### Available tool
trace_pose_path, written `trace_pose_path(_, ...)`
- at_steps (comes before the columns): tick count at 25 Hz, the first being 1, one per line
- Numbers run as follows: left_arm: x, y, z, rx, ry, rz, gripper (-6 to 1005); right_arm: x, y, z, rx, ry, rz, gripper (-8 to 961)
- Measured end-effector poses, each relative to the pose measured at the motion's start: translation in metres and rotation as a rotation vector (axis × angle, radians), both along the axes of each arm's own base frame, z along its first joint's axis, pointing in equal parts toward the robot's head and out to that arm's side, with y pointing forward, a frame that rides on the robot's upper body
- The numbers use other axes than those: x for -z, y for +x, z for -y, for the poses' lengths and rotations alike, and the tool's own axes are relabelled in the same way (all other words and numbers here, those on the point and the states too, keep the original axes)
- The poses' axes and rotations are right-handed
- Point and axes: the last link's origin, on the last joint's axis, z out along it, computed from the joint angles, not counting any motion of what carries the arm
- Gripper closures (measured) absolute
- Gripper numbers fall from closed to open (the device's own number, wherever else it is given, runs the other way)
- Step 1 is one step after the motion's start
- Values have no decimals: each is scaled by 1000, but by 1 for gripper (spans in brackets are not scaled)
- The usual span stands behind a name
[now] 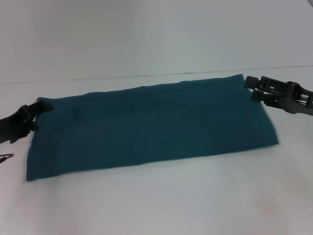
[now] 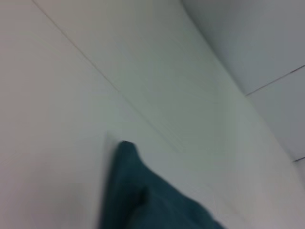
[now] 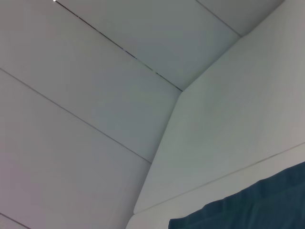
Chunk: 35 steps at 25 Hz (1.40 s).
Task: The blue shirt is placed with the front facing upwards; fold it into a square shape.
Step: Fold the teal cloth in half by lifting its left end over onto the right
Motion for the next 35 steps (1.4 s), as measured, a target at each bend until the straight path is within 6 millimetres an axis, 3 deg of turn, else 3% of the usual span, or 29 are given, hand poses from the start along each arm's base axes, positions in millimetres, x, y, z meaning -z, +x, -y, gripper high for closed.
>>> trace_pose_path(4, 4, -4, -1, -10, -6, -68, 159, 0, 2, 1, 6, 2, -1, 58)
trace_pose_path(23, 20, -6, 3, -21, -53, -85, 159, -1, 4, 0, 21, 3, -4, 59)
trace_pose_path(35, 5, -3, 0, 6, -19, -91, 159, -1, 5, 1, 25, 3, -5, 59)
